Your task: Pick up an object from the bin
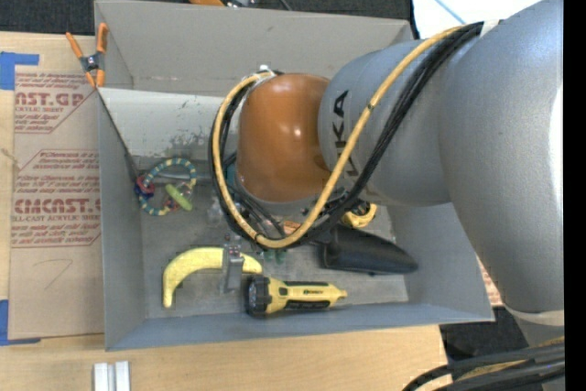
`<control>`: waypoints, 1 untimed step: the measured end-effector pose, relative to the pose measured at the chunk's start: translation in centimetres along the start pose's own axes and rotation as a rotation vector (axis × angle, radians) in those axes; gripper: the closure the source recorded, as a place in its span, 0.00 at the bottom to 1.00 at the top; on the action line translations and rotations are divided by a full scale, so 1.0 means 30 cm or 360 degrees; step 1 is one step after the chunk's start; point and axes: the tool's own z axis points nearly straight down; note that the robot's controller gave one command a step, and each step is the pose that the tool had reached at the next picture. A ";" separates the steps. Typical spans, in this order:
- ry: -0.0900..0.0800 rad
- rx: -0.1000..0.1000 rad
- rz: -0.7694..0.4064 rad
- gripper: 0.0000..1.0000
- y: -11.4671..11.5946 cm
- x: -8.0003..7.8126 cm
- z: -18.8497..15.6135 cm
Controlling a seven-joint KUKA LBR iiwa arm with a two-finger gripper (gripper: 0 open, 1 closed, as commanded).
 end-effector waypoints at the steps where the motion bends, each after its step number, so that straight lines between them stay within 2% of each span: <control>1: 0.0008 0.0003 -0.0043 0.00 0.010 0.033 0.190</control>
Offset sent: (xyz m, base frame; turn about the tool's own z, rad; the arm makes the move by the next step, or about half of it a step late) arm 0.0004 -0.0224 -0.0550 -0.0211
